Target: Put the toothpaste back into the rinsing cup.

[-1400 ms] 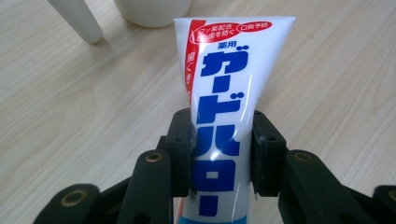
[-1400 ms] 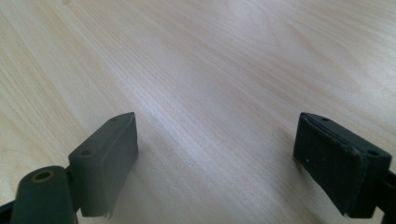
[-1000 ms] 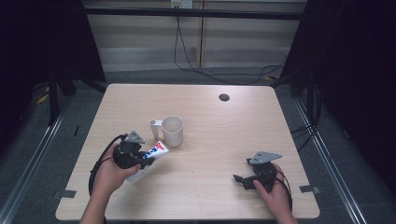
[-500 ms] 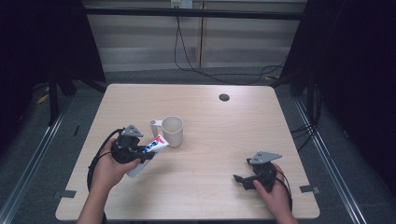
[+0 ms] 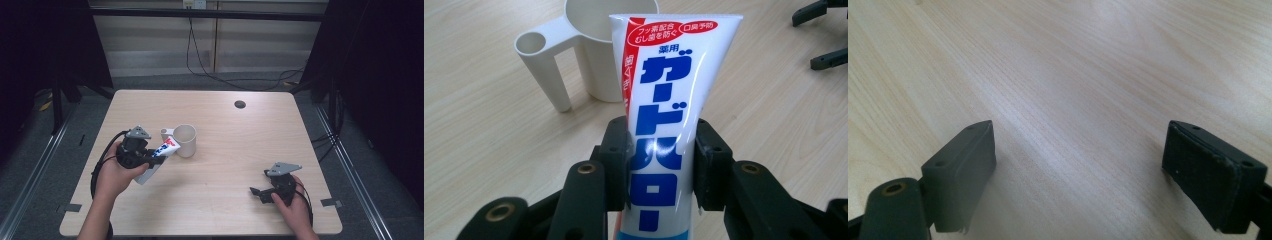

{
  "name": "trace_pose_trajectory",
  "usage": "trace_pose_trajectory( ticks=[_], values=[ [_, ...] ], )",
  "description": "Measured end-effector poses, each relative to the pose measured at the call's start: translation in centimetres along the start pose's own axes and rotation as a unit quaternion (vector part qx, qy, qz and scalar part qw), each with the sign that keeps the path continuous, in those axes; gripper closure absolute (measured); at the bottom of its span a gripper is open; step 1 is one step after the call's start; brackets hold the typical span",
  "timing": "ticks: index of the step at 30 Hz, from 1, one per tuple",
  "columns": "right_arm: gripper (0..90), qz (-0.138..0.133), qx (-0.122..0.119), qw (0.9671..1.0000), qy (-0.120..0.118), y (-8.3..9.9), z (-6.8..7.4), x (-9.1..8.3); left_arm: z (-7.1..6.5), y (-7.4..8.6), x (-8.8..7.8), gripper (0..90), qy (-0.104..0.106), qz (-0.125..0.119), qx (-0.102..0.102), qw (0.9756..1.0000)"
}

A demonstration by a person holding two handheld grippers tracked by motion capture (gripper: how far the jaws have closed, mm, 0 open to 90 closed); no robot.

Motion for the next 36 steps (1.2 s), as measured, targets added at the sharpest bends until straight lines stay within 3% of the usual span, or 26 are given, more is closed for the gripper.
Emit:
trace_pose_trajectory(
  ticks=[12,24,36],
  values=[
    [13.6,0.0,0.0,1.0,0.0,0.0,0.0,0.0,0.5,-1.9,-0.8,64.8,-0.002,-0.007,0.0,1.0],
    [13.6,0.0,0.0,1.0,0.0,0.0,0.0,0.0,1.0,-3.3,-1.0,64.8,-0.009,-0.032,-0.012,0.9994],
    [13.6,0.0,0.0,1.0,0.0,0.0,0.0,0.0,1.4,-4.4,-0.8,64.8,-0.026,-0.071,-0.028,0.9968]
  ],
)
Point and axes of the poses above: each handheld gripper's, and its own axes: x roughly forward along the jaws, y roughly out of its underside, z roughly to its left, the point moved 1 cm from there along x, roughly forward along the jaws, and after that the axes turned 14 degrees about x, right-handed, at the moved point
